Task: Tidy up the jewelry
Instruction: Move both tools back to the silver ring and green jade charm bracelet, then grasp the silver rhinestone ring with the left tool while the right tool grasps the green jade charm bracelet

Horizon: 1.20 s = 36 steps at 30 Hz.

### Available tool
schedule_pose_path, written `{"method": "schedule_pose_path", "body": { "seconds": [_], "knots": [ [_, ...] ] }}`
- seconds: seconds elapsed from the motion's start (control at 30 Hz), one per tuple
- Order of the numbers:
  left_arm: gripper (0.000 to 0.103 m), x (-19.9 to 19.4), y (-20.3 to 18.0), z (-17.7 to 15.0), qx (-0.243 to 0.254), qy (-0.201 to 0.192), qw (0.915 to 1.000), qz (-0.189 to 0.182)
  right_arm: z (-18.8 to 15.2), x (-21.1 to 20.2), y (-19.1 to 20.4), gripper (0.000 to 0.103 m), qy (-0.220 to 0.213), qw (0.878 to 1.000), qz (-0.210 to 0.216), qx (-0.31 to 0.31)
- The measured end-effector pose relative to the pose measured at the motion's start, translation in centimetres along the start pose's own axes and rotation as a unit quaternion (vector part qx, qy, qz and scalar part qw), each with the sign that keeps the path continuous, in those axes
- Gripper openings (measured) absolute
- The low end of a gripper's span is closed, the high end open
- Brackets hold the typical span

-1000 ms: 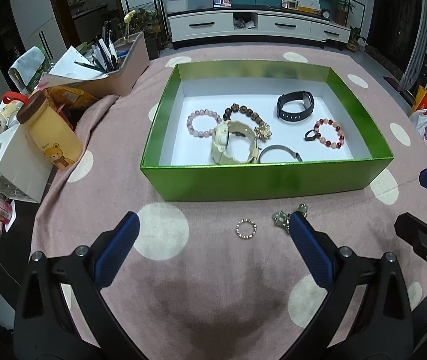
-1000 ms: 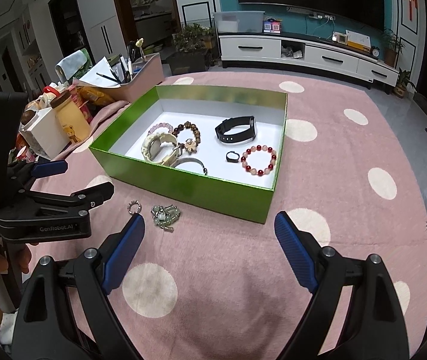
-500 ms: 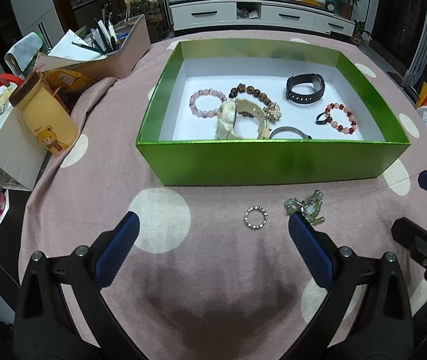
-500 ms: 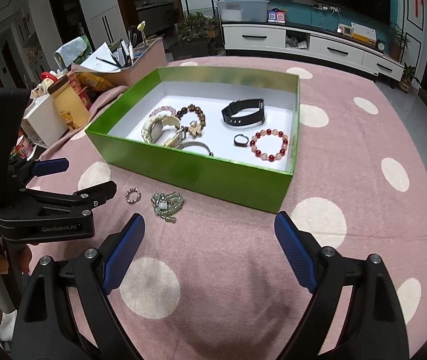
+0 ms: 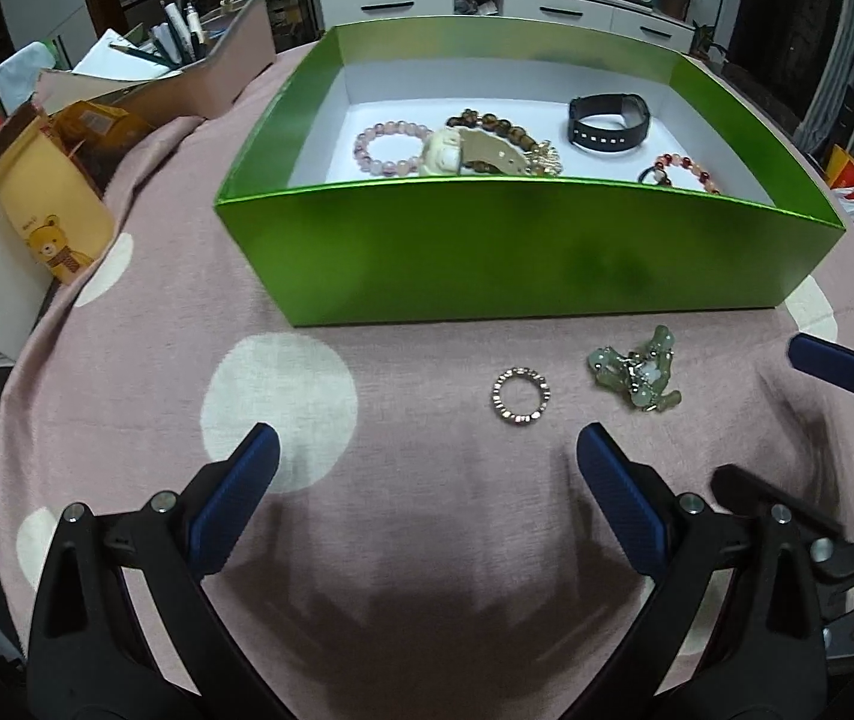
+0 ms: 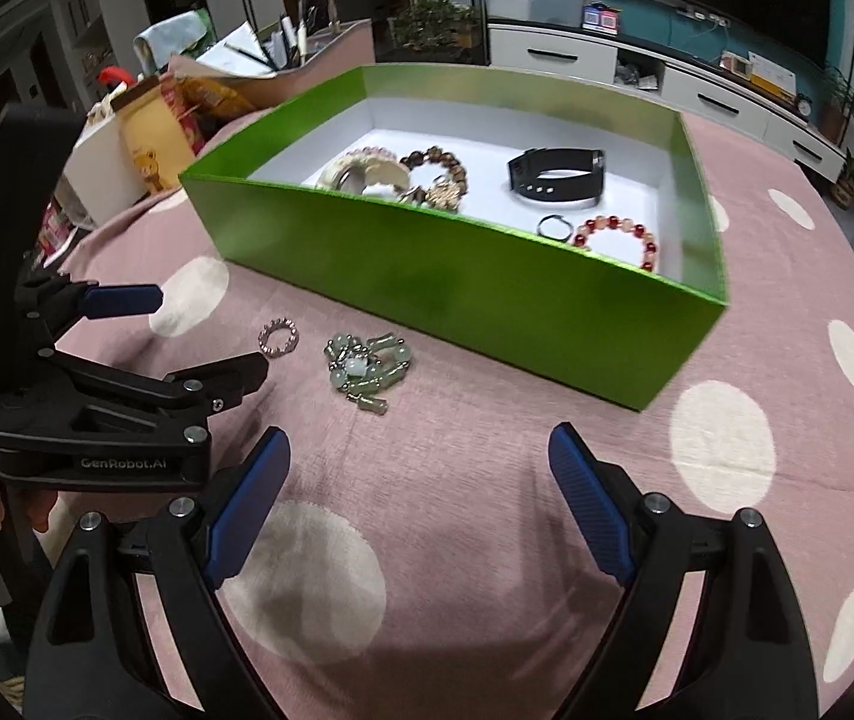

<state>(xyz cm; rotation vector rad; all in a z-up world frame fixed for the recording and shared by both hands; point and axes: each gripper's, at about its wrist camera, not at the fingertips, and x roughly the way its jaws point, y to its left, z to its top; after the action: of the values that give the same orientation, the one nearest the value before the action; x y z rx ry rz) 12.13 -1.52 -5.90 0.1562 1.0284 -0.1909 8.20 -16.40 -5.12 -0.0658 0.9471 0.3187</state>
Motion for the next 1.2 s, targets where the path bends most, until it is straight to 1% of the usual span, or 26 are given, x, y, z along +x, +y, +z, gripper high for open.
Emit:
{"method": "schedule_pose_path", "body": {
  "seconds": [0.13, 0.27, 0.3, 0.33, 0.43, 0.5, 0.57, 0.63, 0.73, 0.77, 0.8, 0.83, 0.87, 0.9, 1.0, 1.03, 1.1, 1.13, 1.2],
  "knots": [
    [0.096, 0.4, -0.3, 0.0, 0.008, -0.005, 0.9999, -0.009, 0.0, 1.0, 0.3, 0.079, 0.005, 1.000, 0.000, -0.009],
    [0.087, 0.9, -0.6, 0.2, 0.016, -0.007, 0.9997, -0.017, 0.1, 1.6, 0.7, 0.075, 0.008, 1.000, -0.001, -0.023],
    [0.083, 1.0, -0.7, 0.2, 0.018, -0.007, 0.9996, -0.019, 0.1, 1.7, 0.8, 0.072, 0.008, 1.000, -0.002, -0.028],
    [0.082, 1.1, -0.7, 0.2, 0.020, -0.008, 0.9996, -0.021, 0.2, 1.9, 0.9, 0.070, 0.008, 0.999, -0.002, -0.032],
    [0.074, 1.1, -1.0, 0.4, 0.029, -0.017, 0.9989, -0.032, 0.4, 2.4, 1.2, 0.063, 0.011, 0.999, -0.001, -0.041],
    [0.067, 1.1, -1.1, 0.5, 0.035, -0.021, 0.9984, -0.040, 0.6, 2.6, 1.4, 0.061, 0.008, 0.999, -0.006, -0.050],
    [0.061, 1.1, -1.2, 0.6, 0.039, -0.026, 0.9978, -0.047, 0.8, 2.7, 1.6, 0.057, 0.006, 0.998, -0.002, -0.058],
    [0.056, 1.1, -1.2, 0.7, 0.044, -0.031, 0.9970, -0.055, 1.0, 2.8, 1.7, 0.052, 0.003, 0.998, 0.002, -0.066],
    [0.044, 1.1, -1.2, 0.7, 0.050, -0.035, 0.9957, -0.069, 1.3, 2.9, 2.0, 0.045, -0.002, 0.997, 0.010, -0.077],
    [0.037, 1.0, -1.1, 0.7, 0.053, -0.037, 0.9950, -0.077, 1.4, 3.0, 2.0, 0.045, -0.002, 0.997, 0.014, -0.078],
    [0.032, 1.0, -0.9, 0.8, 0.054, -0.038, 0.9943, -0.083, 1.5, 3.1, 1.9, 0.044, -0.002, 0.997, 0.017, -0.080],
    [0.029, 1.1, -0.8, 0.8, 0.055, -0.039, 0.9937, -0.090, 1.5, 3.1, 1.9, 0.044, -0.003, 0.996, 0.020, -0.082],
    [0.024, 1.1, -0.6, 0.8, 0.054, -0.039, 0.9933, -0.094, 1.5, 3.1, 1.8, 0.043, -0.004, 0.996, 0.021, -0.084],
    [0.021, 1.1, -0.4, 0.9, 0.053, -0.039, 0.9931, -0.098, 1.5, 3.0, 1.8, 0.041, -0.004, 0.996, 0.023, -0.085],
    [0.021, 1.2, -0.3, 0.8, 0.060, -0.040, 0.9923, -0.101, 1.6, 3.0, 1.7, 0.032, -0.007, 0.996, 0.023, -0.085],
    [0.021, 1.1, -0.6, 0.7, 0.068, -0.042, 0.9923, -0.095, 1.6, 3.0, 1.7, 0.031, -0.007, 0.996, 0.022, -0.083],
    [0.021, 1.1, -0.9, 0.6, 0.075, -0.044, 0.9918, -0.094, 1.6, 3.1, 1.8, 0.027, -0.009, 0.996, 0.020, -0.085],
    [0.021, 1.1, -1.1, 0.6, 0.075, -0.045, 0.9916, -0.095, 1.6, 3.1, 1.9, 0.022, -0.009, 0.996, 0.020, -0.085],
    [0.021, 1.1, -1.0, 0.5, 0.074, -0.045, 0.9918, -0.093, 1.6, 3.1, 2.1, 0.017, -0.010, 0.996, 0.021, -0.086]
  ]
}}
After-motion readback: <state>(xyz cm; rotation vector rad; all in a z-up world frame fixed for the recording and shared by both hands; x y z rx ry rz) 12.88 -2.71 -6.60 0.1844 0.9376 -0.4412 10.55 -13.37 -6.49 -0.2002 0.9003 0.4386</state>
